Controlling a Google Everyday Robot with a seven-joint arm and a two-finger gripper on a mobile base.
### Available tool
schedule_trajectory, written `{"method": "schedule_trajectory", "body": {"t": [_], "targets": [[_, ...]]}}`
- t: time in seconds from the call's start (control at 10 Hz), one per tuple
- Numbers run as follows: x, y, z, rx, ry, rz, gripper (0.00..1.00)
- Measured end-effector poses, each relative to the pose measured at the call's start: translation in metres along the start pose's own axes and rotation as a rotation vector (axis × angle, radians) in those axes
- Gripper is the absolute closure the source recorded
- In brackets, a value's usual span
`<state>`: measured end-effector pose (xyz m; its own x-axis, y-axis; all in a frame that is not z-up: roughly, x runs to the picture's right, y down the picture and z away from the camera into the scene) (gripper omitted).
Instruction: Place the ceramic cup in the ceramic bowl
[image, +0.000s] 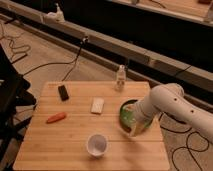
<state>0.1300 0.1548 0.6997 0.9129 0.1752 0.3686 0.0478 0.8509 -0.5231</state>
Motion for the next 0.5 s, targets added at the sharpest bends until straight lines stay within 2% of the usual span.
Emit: {"method": "schedule_trajectory", "body": {"t": [0.2,0.4,0.5], "targets": [[-0.01,-0.011,0.003,-0.003,0.003,-0.012,0.2],[-0.034,-0.019,0.005,0.002,-0.035,-0.035,0.2],[-0.052,-0.021,0.008,0.004,-0.073,-0.055,0.2]]}}
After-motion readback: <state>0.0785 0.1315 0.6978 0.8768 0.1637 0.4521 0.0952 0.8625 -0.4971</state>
